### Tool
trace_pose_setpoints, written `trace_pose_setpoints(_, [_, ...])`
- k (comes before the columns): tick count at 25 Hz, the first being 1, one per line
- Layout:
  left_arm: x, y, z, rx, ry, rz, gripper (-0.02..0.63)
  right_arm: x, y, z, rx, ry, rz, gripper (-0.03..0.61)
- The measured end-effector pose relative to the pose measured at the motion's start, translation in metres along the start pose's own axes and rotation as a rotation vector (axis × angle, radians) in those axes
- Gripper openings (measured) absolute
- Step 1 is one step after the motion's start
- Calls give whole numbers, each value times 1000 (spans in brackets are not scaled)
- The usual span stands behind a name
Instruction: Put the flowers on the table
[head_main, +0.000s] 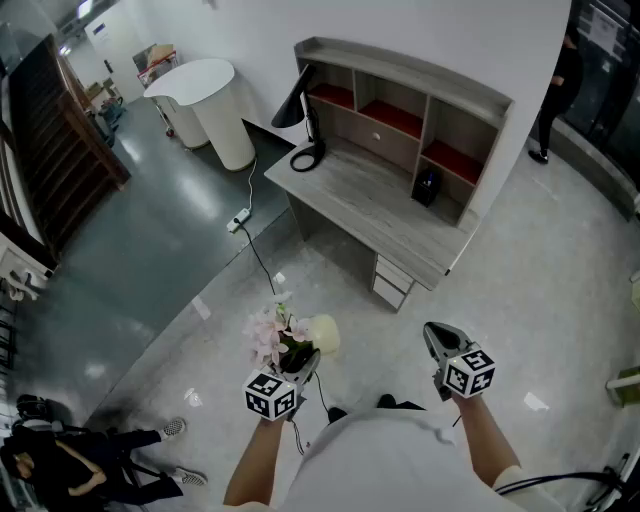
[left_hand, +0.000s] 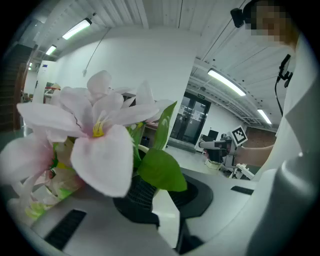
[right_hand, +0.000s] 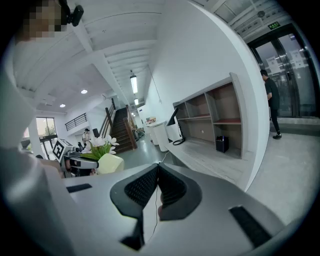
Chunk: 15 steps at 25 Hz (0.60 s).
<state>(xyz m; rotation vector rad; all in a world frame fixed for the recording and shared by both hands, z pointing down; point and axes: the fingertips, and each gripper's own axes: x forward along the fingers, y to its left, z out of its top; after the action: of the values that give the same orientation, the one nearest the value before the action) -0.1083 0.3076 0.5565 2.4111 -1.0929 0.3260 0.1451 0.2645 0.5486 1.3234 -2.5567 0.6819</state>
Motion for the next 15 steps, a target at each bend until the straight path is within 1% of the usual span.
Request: trace_pose_setpoints(15, [5, -13, -9, -11, 5, 9, 60, -9, -5, -6, 13, -8, 11, 18])
